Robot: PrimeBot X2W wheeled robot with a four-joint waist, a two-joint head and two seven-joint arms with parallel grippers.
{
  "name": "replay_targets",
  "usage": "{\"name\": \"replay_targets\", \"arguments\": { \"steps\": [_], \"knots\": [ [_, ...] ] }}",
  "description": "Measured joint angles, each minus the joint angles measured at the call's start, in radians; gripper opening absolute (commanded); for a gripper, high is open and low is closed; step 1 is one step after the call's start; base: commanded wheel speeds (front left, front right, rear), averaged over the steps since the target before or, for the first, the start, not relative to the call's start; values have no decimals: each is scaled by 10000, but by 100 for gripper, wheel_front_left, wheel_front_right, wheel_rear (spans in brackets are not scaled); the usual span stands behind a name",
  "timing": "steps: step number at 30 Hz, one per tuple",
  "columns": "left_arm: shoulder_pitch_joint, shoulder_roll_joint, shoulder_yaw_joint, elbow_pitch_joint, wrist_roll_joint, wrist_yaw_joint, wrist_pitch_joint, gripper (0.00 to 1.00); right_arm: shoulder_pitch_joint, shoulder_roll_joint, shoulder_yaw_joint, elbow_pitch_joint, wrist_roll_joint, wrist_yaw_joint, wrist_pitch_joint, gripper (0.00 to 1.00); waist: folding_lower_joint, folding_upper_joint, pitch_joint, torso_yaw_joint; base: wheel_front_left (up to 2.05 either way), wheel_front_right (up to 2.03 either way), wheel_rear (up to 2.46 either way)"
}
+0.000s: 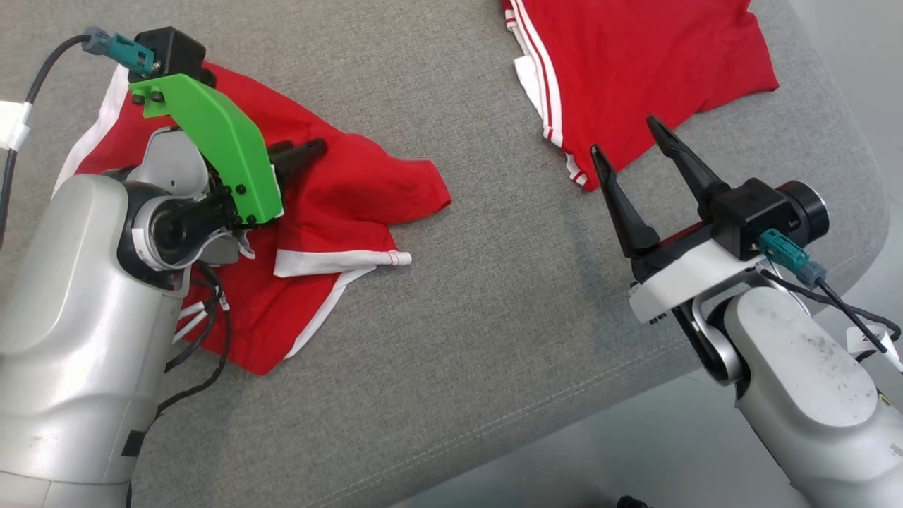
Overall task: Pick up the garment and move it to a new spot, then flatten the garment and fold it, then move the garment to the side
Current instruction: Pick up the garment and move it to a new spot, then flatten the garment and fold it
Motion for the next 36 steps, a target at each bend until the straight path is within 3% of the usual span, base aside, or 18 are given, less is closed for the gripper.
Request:
{"name": "replay_targets", "arguments": {
  "steps": [4, 8, 13, 18, 28, 32, 36],
  "knots": [
    [-5, -115, 44, 79, 105, -13, -426, 100, 244, -142, 67, 173, -6, 109, 0, 100, 0, 0, -4, 102, 0, 0, 0],
    [-9, -100, 15, -12, 209, -311, -784, 100, 444, -305, 316, 322, -52, 332, 0, 100, 0, 0, -128, 376, 0, 0, 0],
    [100, 435, -90, -393, 899, -846, -1628, 100, 851, -378, 890, 495, -102, 746, 0, 100, 0, 0, -401, 865, 0, 0, 0],
    [1232, 535, -155, -765, 1469, -895, -2734, 100, 1259, -368, 1266, 723, -67, 1141, 52, 100, 0, 0, -736, 1450, 0, 0, 0],
    [4021, -533, -966, -1007, 2351, -604, -5166, 100, 1389, -337, 1308, 1070, 115, 1277, 238, 100, 0, 0, -1287, 2825, 0, 0, 0],
    [4594, -1191, -1220, -907, 2370, -516, -5910, 100, 1391, -355, 1174, 1239, 219, 1275, 330, 100, 0, 0, -1471, 3397, 0, 0, 0],
    [4884, -1484, -1350, -594, 2359, -445, -6314, 100, 1435, -397, 1091, 1517, 353, 1275, 491, 100, 0, 0, -1639, 3967, 0, 0, 0]
  ]
}}
